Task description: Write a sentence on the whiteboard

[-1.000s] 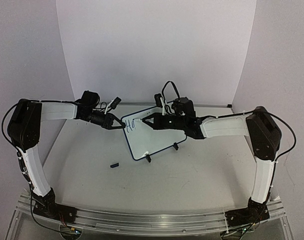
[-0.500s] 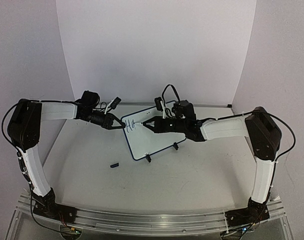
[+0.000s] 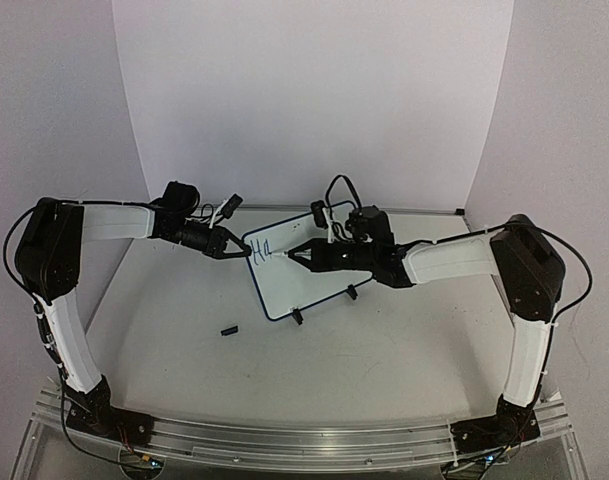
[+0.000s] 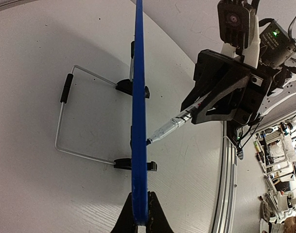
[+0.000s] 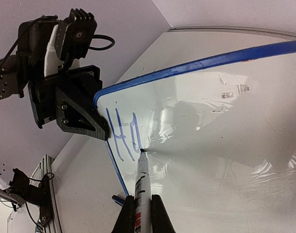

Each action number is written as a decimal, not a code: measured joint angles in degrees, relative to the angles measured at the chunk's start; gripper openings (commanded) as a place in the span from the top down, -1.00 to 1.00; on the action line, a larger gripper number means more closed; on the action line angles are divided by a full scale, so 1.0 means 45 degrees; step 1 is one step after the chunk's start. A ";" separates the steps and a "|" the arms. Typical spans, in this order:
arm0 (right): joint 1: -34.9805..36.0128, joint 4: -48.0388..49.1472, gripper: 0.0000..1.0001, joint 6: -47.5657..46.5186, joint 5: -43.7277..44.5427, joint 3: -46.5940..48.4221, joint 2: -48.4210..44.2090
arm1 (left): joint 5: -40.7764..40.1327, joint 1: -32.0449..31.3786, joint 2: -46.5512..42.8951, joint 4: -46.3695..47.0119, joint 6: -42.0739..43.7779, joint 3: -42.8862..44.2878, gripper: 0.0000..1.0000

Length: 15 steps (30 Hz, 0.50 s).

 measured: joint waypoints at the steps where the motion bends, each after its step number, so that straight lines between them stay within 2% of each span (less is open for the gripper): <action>1: 0.0002 -0.0003 1.00 -0.0002 0.0013 0.0000 -0.0006 | 0.0000 0.0000 0.0000 -0.0001 0.0000 0.0000 1.00; 9: 0.0024 -0.0154 1.00 -0.0009 0.0173 -0.0004 -0.0162 | 0.0000 0.0000 0.0000 -0.0012 0.0022 0.0000 1.00; 15: 0.0006 -0.0301 1.00 -0.0067 0.0525 -0.0362 -0.1125 | 0.0000 -0.0015 0.0000 -0.0014 0.0090 0.0000 1.00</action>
